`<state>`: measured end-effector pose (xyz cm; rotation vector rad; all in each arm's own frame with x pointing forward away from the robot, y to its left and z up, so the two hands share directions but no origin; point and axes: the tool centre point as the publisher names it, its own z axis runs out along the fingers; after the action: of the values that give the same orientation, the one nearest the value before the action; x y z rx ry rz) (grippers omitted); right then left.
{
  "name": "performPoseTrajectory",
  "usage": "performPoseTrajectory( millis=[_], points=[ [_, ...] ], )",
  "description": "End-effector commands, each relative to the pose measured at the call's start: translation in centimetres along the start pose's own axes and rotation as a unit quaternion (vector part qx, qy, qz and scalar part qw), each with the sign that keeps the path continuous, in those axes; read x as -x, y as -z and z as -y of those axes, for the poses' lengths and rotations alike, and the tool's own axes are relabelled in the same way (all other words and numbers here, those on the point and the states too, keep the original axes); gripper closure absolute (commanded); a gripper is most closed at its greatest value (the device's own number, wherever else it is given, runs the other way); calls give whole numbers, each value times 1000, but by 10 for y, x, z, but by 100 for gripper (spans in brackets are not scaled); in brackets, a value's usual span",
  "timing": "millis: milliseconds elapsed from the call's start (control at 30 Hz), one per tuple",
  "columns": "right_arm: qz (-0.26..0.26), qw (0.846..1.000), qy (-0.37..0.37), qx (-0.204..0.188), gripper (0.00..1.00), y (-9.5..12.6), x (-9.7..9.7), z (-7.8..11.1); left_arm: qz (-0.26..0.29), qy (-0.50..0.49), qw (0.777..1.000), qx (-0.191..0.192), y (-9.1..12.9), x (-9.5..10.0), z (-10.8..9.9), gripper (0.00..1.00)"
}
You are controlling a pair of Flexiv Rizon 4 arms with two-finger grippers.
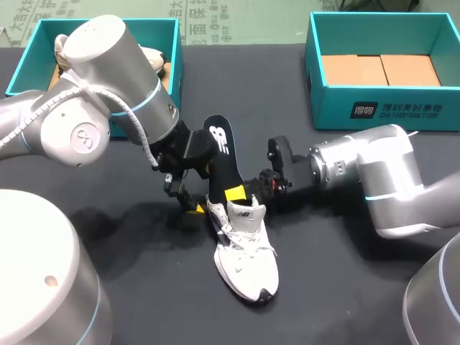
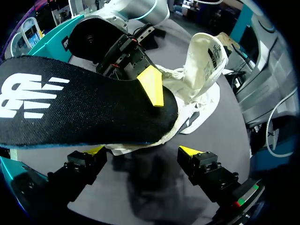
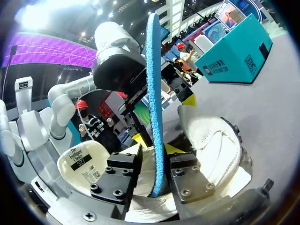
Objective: Take the shoe out of the shoebox, open the shoe tongue, remove and reinsert the insole, then place the shoe into the shoebox
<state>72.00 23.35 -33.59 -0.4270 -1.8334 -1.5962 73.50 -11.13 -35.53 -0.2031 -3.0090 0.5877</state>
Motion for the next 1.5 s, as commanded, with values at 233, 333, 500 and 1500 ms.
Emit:
performPoseTrajectory(
  millis=[233, 333, 500, 1500],
  points=[
    [0, 1000, 14, -15, 69, -5, -4, -7, 0, 0, 1000, 1, -1, 0, 0, 0],
    [0, 1000, 20, -19, 69, -5, -6, -11, 0, 0, 1000, 1, -1, 0, 0, 0],
    [-2, 999, 28, -27, 69, -7, -6, -18, 0, 0, 1000, 1, -1, 0, 0, 0],
    [-21, 998, -57, 9, 100, -2, 12, 16, 0, 0, 1000, 1, -1, 0, 0, 0]
  ],
)
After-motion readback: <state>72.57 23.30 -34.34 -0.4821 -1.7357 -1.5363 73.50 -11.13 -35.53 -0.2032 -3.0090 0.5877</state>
